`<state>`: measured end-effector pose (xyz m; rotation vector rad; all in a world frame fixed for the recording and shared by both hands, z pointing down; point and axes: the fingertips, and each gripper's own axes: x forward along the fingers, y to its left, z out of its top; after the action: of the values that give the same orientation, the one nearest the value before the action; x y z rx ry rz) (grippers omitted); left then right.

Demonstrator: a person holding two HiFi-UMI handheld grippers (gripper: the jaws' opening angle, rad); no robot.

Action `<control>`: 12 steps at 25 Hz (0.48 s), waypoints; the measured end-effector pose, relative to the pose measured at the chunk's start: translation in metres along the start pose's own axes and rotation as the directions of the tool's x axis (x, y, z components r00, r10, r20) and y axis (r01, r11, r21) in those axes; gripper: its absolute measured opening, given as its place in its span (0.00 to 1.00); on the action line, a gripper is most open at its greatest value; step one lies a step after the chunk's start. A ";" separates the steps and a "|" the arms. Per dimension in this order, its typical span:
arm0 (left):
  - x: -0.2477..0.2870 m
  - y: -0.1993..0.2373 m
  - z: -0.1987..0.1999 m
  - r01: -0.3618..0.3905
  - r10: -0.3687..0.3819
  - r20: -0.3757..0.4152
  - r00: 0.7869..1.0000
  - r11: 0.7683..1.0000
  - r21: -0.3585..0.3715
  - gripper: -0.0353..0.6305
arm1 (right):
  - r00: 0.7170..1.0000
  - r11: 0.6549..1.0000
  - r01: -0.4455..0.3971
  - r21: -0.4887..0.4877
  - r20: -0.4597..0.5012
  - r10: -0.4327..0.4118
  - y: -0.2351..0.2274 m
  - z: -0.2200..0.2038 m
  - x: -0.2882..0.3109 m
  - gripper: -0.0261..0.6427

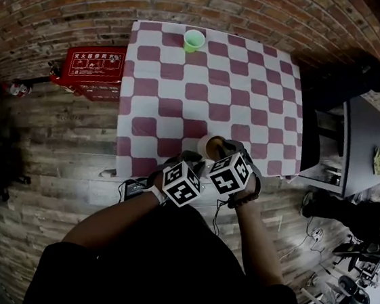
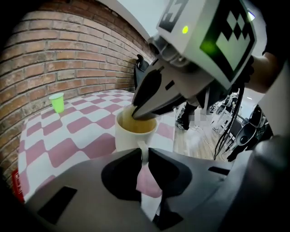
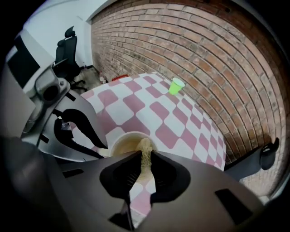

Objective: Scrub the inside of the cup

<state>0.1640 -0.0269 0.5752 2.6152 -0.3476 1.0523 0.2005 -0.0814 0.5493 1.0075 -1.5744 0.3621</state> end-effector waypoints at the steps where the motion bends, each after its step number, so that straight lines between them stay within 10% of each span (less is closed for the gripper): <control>1: 0.000 0.000 0.000 0.000 0.000 0.001 1.000 1.000 -0.002 0.14 | 1.000 1.000 0.007 0.006 0.015 -0.007 -0.004 0.002 -0.008 0.14; 12: 0.000 0.000 -0.002 0.009 -0.009 0.000 1.000 1.000 -0.004 0.14 | 0.968 0.979 0.099 0.179 0.212 -0.137 -0.060 0.017 -0.117 0.14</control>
<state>0.1628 -0.0259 0.5764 2.6106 -0.3371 1.0467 0.2303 -0.0816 0.4203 1.3041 -1.6957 0.3094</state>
